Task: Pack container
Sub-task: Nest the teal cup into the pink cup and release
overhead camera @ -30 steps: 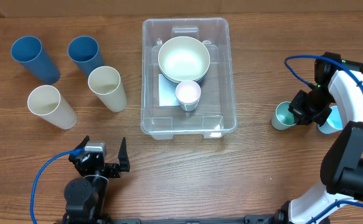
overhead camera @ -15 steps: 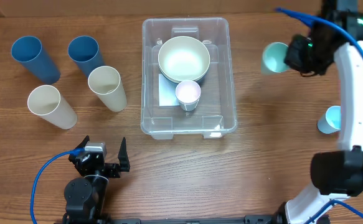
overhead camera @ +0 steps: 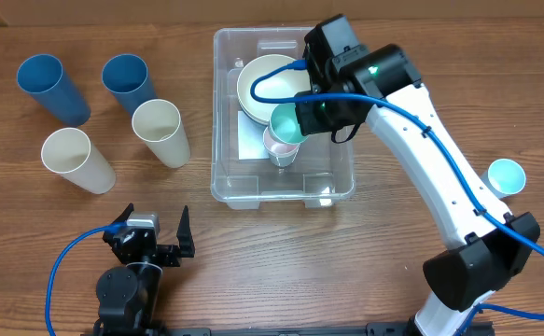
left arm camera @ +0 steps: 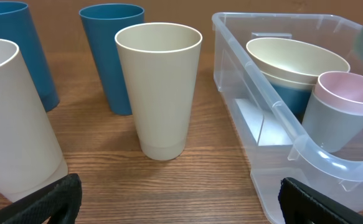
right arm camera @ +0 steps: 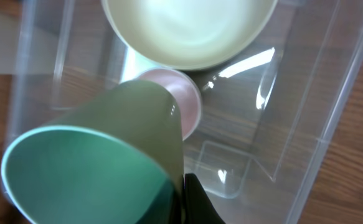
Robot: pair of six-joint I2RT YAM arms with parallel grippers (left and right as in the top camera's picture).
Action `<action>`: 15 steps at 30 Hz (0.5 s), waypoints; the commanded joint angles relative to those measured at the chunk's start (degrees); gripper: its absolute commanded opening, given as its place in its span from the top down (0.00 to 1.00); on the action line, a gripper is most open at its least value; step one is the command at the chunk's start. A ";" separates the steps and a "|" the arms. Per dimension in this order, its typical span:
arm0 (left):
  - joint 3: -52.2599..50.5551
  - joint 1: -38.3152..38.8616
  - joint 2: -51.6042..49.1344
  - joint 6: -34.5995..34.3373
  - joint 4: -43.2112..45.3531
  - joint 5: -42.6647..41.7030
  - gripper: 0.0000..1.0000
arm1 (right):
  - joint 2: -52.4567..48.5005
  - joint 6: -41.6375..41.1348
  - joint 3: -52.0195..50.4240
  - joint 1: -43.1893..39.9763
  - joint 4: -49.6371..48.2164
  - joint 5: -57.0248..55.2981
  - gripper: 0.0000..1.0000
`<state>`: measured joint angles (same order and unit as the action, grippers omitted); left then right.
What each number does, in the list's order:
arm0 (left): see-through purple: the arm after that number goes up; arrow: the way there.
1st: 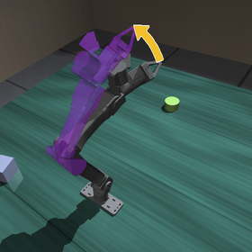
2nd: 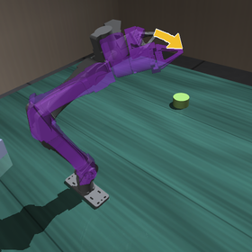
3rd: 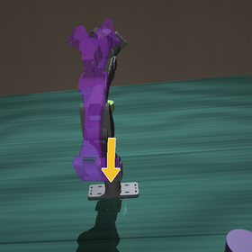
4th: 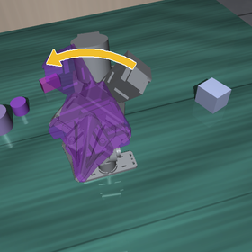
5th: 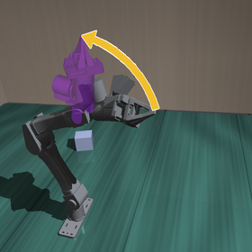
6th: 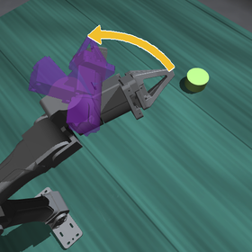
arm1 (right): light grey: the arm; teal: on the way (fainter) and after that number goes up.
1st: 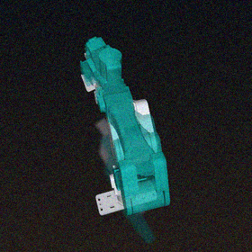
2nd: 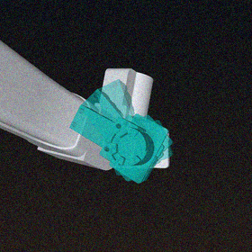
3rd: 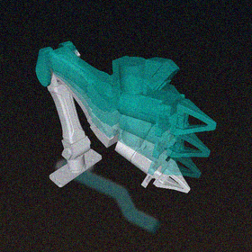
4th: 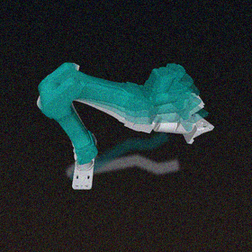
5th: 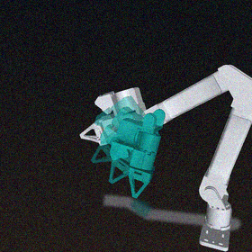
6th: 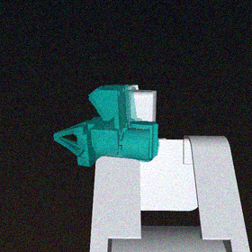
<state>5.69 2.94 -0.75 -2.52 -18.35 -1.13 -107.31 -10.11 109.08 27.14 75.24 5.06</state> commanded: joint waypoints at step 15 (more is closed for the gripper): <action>-0.15 -0.35 0.50 1.09 0.13 -0.83 0.00 | 0.70 -2.60 7.96 -3.19 5.40 -1.70 0.31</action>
<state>5.69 2.94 -0.73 -2.52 -18.35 -1.15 -107.48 -10.28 110.41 26.61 77.14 4.86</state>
